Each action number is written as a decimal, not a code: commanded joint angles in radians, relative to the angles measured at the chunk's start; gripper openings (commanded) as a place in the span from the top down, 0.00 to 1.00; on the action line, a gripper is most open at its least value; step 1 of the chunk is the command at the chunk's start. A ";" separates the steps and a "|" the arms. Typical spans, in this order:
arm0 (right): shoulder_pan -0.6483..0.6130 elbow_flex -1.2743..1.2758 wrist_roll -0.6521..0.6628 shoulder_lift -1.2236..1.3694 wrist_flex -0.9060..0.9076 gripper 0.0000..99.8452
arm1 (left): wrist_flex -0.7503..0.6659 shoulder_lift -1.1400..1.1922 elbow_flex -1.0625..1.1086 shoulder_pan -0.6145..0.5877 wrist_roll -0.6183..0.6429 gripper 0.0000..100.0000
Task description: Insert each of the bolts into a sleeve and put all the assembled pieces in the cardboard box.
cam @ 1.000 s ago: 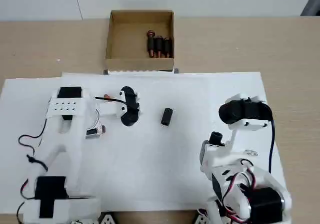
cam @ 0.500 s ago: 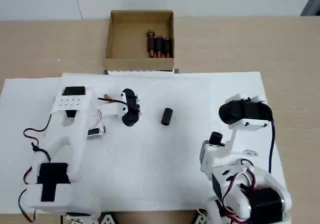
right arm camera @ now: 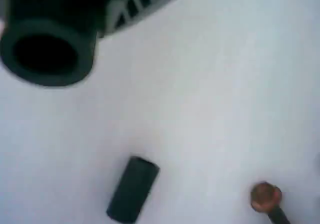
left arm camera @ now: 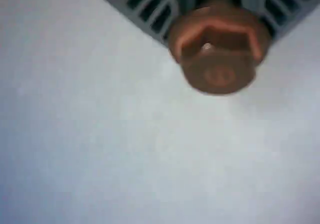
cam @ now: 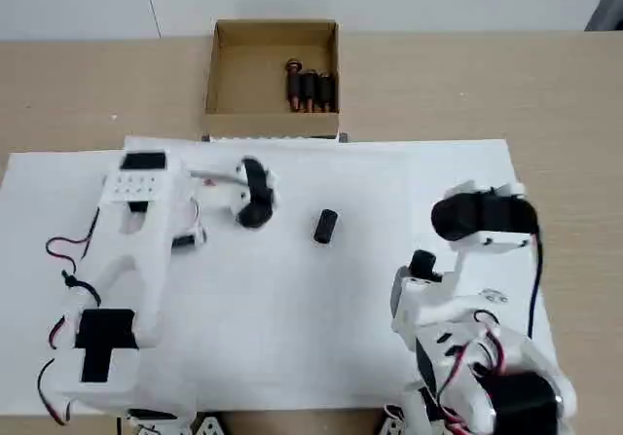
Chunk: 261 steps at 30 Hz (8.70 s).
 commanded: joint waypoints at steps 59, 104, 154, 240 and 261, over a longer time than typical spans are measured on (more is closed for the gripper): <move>-0.186 0.589 0.370 -0.165 -0.679 1.00 | -0.499 -1.887 0.931 0.238 1.623 1.00; -0.529 0.744 0.534 -0.165 -0.998 1.00 | -0.770 -1.889 1.198 0.436 1.993 0.99; -0.507 0.733 0.528 -0.165 -0.997 1.00 | -0.476 -1.883 0.990 0.482 1.608 0.79; -0.143 -2.231 1.053 2.482 -0.496 0.93 | -0.598 -1.886 1.405 0.163 1.353 0.99; -0.143 -2.312 0.698 2.103 0.044 1.00 | -0.601 -1.884 1.405 0.161 1.353 0.99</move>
